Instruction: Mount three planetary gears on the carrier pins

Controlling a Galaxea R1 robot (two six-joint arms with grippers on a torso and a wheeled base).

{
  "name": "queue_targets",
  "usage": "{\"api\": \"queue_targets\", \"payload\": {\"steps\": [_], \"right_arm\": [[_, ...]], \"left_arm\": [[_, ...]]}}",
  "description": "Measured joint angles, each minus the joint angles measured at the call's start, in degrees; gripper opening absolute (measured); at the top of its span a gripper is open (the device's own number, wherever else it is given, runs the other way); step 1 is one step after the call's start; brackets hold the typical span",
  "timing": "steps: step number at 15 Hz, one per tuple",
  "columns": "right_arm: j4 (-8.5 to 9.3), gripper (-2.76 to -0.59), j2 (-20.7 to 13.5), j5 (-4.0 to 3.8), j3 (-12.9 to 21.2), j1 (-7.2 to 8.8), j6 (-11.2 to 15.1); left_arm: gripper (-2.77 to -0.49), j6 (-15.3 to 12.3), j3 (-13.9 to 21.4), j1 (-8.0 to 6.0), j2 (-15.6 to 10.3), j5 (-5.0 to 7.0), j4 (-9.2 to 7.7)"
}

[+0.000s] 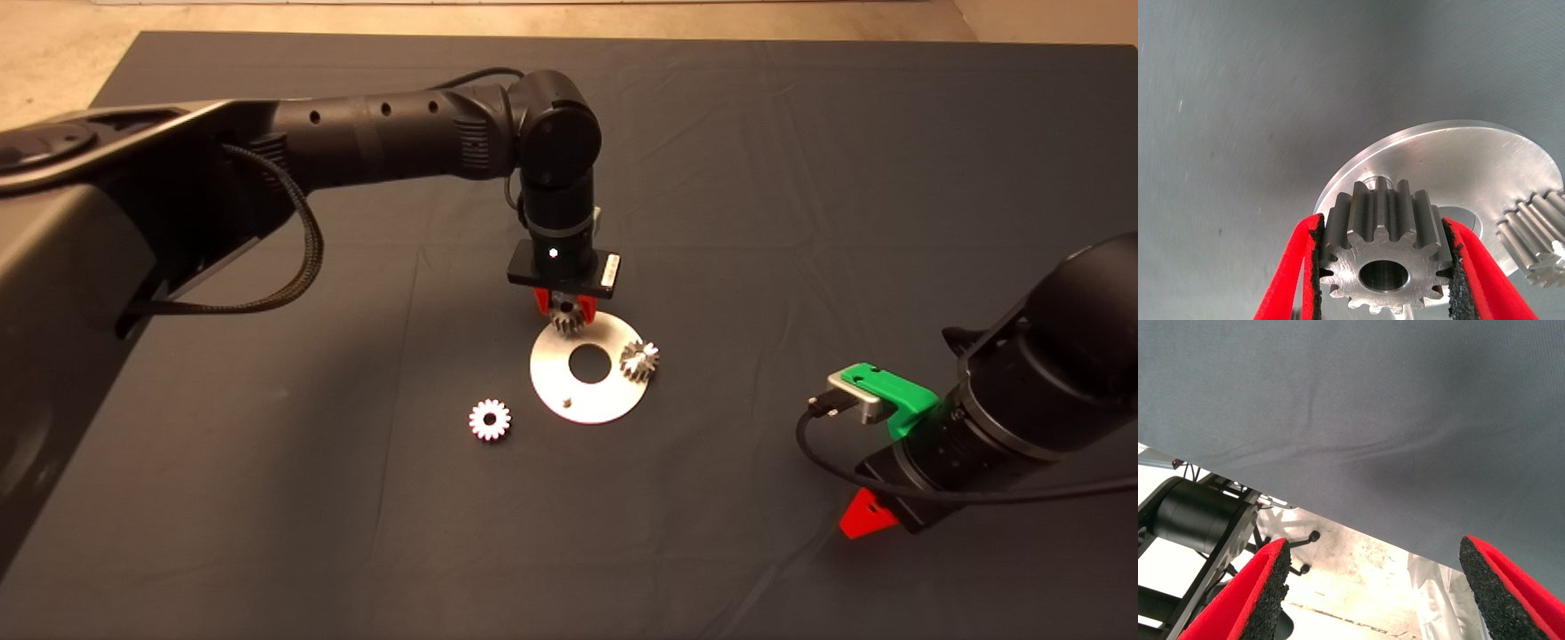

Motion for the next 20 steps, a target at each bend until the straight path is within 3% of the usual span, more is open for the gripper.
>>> {"api": "queue_targets", "payload": {"steps": [9,20], "right_arm": [[0.02,-1.49,0.44,0.02,0.0,0.0,0.02],[0.02,-1.49,0.44,0.0,0.0,0.0,0.02]], "left_arm": [[-2.28,-0.26,-0.6,0.0,0.02,1.66,-1.0],[-1.79,-0.23,-1.92,0.0,0.0,2.36,-1.55]]}}
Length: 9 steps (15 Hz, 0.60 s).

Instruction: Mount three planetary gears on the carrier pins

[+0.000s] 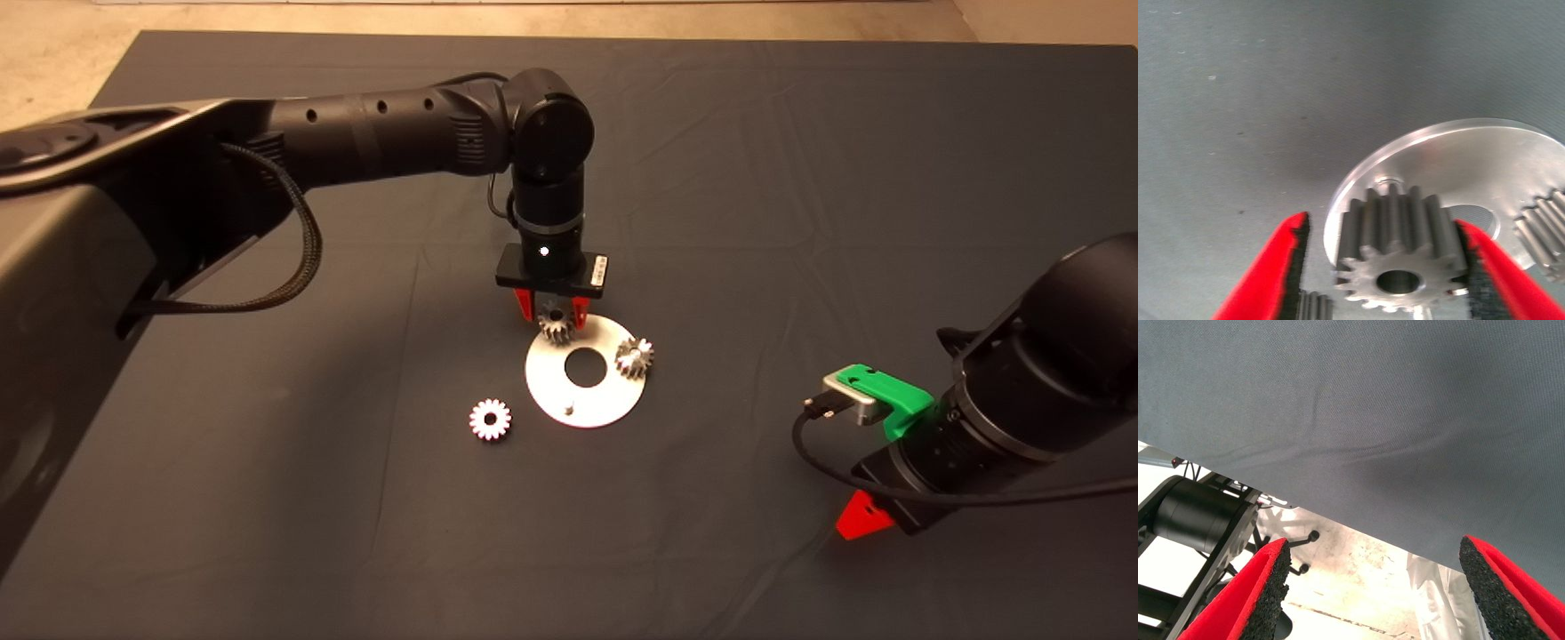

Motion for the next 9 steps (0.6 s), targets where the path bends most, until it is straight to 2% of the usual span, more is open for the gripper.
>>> {"api": "queue_targets", "payload": {"steps": [3,4,6,8,9], "right_arm": [[0.0,-1.49,0.0,0.02,0.0,0.0,0.0],[0.0,-1.49,0.0,0.02,0.0,0.0,0.0],[0.0,-1.49,0.0,0.0,0.0,0.0,0.0],[0.0,-1.49,0.0,0.0,0.0,0.0,0.0],[0.0,-1.49,0.0,0.02,0.0,0.0,0.0]], "left_arm": [[-1.78,0.0,-0.22,0.0,0.02,0.02,-0.11],[-1.68,0.02,-0.22,0.0,0.0,0.09,-0.06],[-1.66,0.03,-0.28,0.0,0.0,0.09,-0.09],[-1.5,0.03,-0.55,0.0,0.0,0.09,-0.02],[-1.5,0.03,-0.55,-0.05,0.0,-0.06,-0.02]]}}
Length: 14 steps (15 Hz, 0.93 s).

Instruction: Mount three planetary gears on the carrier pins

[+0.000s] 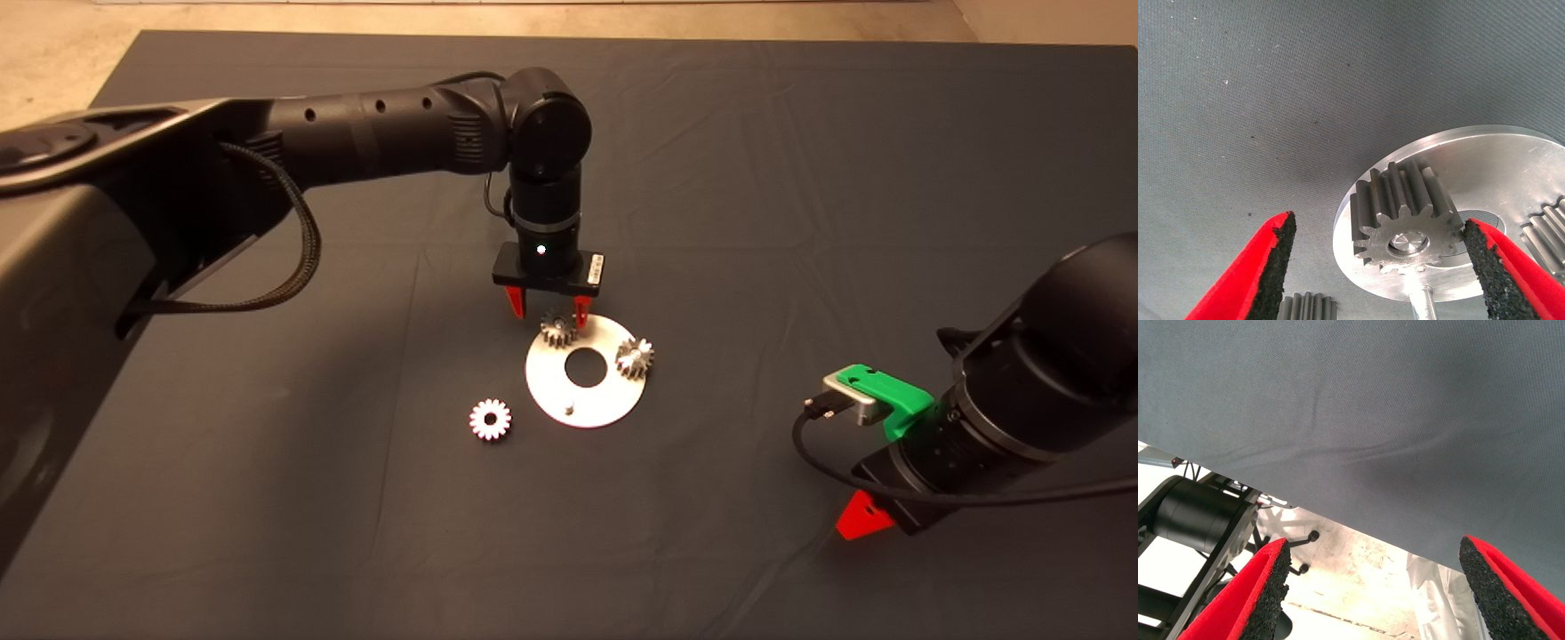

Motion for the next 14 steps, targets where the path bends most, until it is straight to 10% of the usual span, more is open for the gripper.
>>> {"api": "queue_targets", "payload": {"steps": [2,6,10,14], "right_arm": [[0.0,-1.49,0.0,-0.02,0.0,0.0,0.0],[0.0,-1.49,0.0,0.0,0.0,0.0,0.0],[0.0,-1.49,0.02,-0.02,0.21,-0.01,0.0],[0.0,-1.49,0.02,0.0,0.33,-0.01,0.0]], "left_arm": [[-1.5,0.0,0.0,-1.39,0.0,-1.36,-0.01],[-1.25,0.55,-0.63,-9.28,-0.99,-2.06,0.05],[-1.1,-1.29,4.59,-8.57,-5.21,-1.71,0.05],[-0.92,-11.16,21.64,-8.27,-10.71,-1.89,0.51]]}}
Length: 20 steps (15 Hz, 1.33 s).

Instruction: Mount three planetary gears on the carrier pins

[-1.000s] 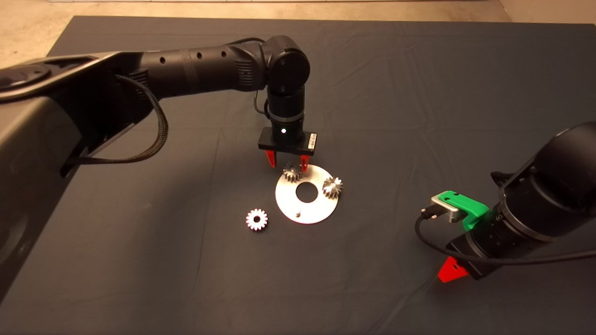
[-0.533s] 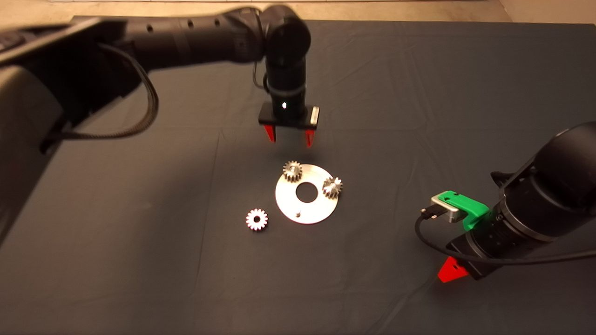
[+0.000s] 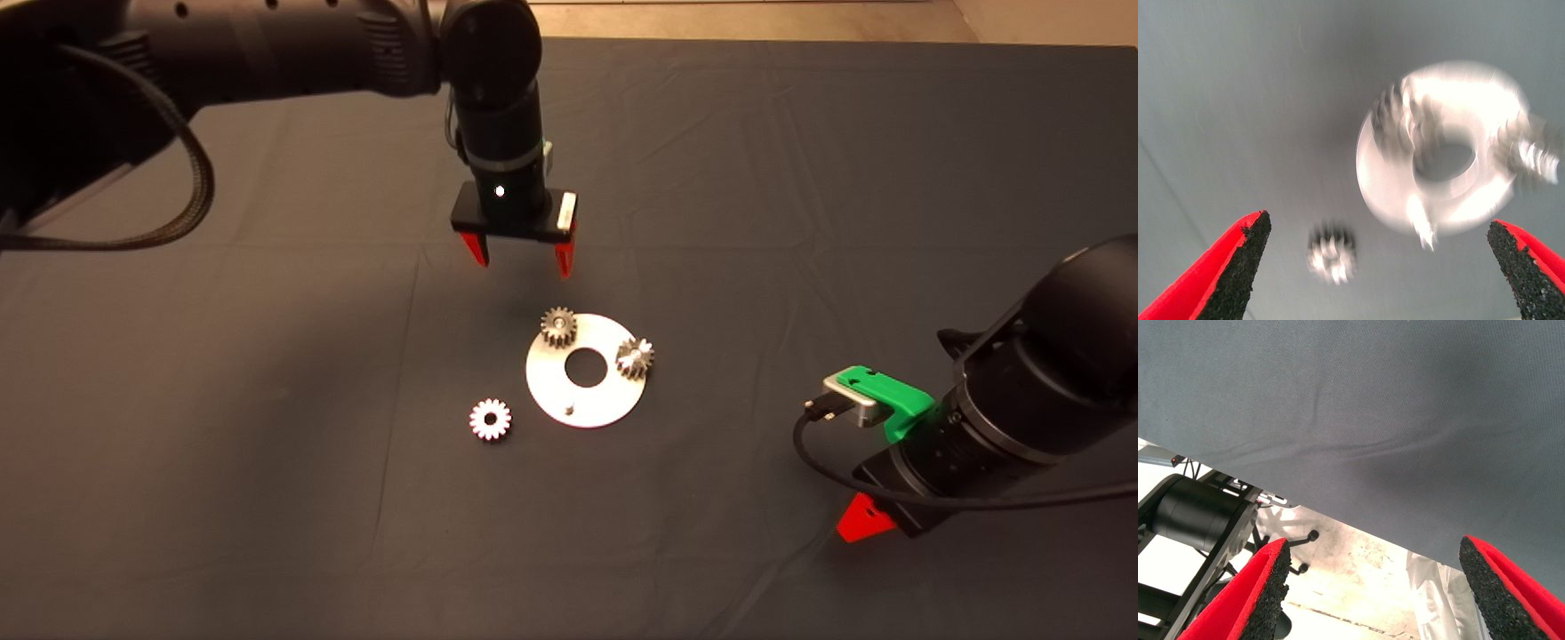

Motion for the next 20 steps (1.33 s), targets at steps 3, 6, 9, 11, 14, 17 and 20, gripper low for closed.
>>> {"api": "queue_targets", "payload": {"steps": [3,6,9,11,14,17,20], "right_arm": [[0.0,-1.49,0.06,-0.09,0.0,0.0,0.16],[-0.01,-1.49,0.26,0.0,0.97,0.0,1.69],[0.0,-1.49,0.26,-0.02,2.77,-0.02,3.23],[0.0,-1.49,0.28,-0.02,3.46,0.0,4.38],[0.0,-1.49,0.23,-0.05,4.55,0.01,5.61],[0.01,-1.49,0.15,-0.02,5.64,0.04,6.45],[0.01,-1.49,0.11,-0.04,6.03,0.45,6.72]], "left_arm": [[-0.92,-8.71,8.97,0.16,-4.82,2.0,2.27],[-0.92,-13.65,13.71,1.43,-5.99,3.96,4.89],[-0.92,-18.15,18.51,3.53,-6.15,3.63,6.02],[-0.92,-20.87,20.81,6.22,-6.6,3.67,7.56],[-0.92,-22.84,22.77,8.54,-7.1,3.77,9.08],[-0.92,-23.63,23.2,9.9,-7.38,3.75,10.15],[-0.92,-23.63,22.15,12.56,-7.38,3.78,10.18]]}}
